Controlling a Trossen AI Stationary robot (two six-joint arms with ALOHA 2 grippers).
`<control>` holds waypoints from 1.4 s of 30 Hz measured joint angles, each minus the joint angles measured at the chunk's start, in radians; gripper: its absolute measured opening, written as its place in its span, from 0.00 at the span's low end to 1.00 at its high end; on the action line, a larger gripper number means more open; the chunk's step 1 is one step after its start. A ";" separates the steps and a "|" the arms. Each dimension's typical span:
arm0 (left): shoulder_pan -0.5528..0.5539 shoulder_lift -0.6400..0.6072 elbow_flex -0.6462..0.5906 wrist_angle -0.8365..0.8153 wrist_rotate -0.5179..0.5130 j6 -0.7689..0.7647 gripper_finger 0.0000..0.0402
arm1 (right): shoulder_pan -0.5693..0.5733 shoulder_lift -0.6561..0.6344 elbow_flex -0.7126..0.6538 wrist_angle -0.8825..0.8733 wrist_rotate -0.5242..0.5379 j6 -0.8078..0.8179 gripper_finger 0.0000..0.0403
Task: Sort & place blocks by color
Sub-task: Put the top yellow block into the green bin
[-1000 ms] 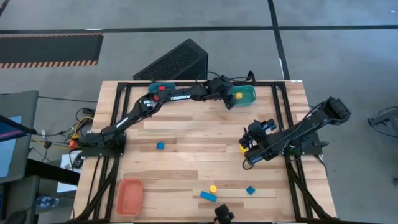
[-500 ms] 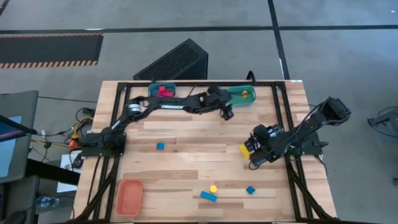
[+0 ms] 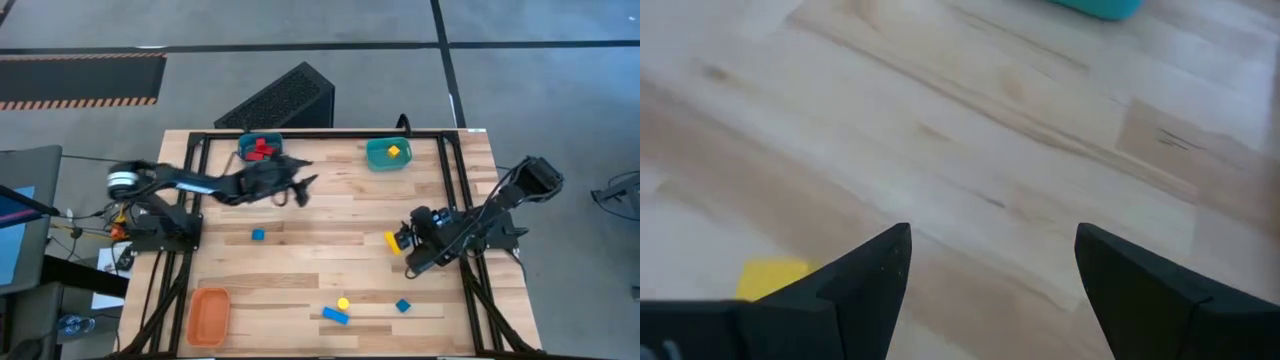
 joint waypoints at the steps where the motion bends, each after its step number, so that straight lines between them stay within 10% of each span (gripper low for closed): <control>1: -0.010 -0.038 -0.048 0.030 0.000 -0.008 0.55 | -0.023 0.000 0.000 0.011 0.000 -0.002 0.75; 8: -0.120 -0.278 -0.310 0.258 0.070 0.005 0.55 | -0.221 0.000 0.052 0.147 -0.065 -0.186 0.75; 22: -0.216 -0.447 -0.496 0.034 0.116 -0.050 0.55 | -0.370 0.000 0.369 0.296 -0.160 -0.736 0.75; 30: -0.216 -0.447 -0.496 0.010 0.108 -0.126 0.55 | -0.365 0.038 0.371 -0.008 -0.521 -0.523 0.75; 42: -0.216 -0.394 -0.496 -0.028 -0.040 -0.242 0.55 | -0.261 0.218 0.373 -0.033 -0.618 -0.470 0.75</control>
